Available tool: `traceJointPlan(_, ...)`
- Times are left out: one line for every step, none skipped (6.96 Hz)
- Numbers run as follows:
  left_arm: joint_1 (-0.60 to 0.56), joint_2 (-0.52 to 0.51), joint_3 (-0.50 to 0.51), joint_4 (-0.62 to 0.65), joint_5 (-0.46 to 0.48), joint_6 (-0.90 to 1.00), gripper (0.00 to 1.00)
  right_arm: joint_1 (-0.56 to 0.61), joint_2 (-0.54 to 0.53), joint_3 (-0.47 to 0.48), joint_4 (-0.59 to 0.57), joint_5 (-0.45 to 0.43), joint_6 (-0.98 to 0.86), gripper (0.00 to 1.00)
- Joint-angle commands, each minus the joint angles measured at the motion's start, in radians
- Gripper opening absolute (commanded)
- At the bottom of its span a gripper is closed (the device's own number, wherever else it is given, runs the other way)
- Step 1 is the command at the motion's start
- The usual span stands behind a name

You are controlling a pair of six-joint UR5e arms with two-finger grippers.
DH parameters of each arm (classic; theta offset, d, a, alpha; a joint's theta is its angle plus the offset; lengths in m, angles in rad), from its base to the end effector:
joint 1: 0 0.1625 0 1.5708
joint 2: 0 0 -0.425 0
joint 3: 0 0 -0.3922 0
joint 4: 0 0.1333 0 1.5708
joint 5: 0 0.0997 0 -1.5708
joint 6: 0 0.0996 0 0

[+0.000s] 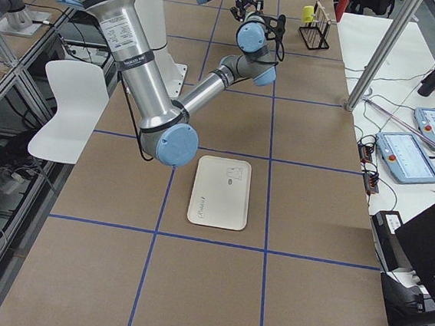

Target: Left arm grabs green cup and hands to right arm on tray

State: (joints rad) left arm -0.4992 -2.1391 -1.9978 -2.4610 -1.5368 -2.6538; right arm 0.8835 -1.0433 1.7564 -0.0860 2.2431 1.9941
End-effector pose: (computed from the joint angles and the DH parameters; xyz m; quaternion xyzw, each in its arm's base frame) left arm 0.3788 -0.3622 0.0661 -0.2233 0.7777 -0.4274 0.4033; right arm -0.2718 -0.4434 0.1467 0.0458 -0.8529 0.0275 0.5193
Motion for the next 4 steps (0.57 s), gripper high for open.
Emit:
traceJointPlan(0.001,0.001,-0.001,-0.003,0.000,0.000,0.34,0.000,-0.001,0.002,-0.001,0.001,0.000,0.00)
traceJointPlan(0.001,0.001,-0.001,-0.001,-0.002,0.003,0.99,0.000,-0.003,0.002,-0.001,0.001,0.000,0.00)
traceJointPlan(0.001,0.001,-0.003,-0.003,-0.002,0.035,1.00,0.000,-0.003,0.002,0.000,0.001,0.000,0.00)
traceJointPlan(-0.001,0.002,-0.003,-0.015,-0.002,0.050,1.00,0.002,-0.006,0.002,0.000,0.001,-0.001,0.00)
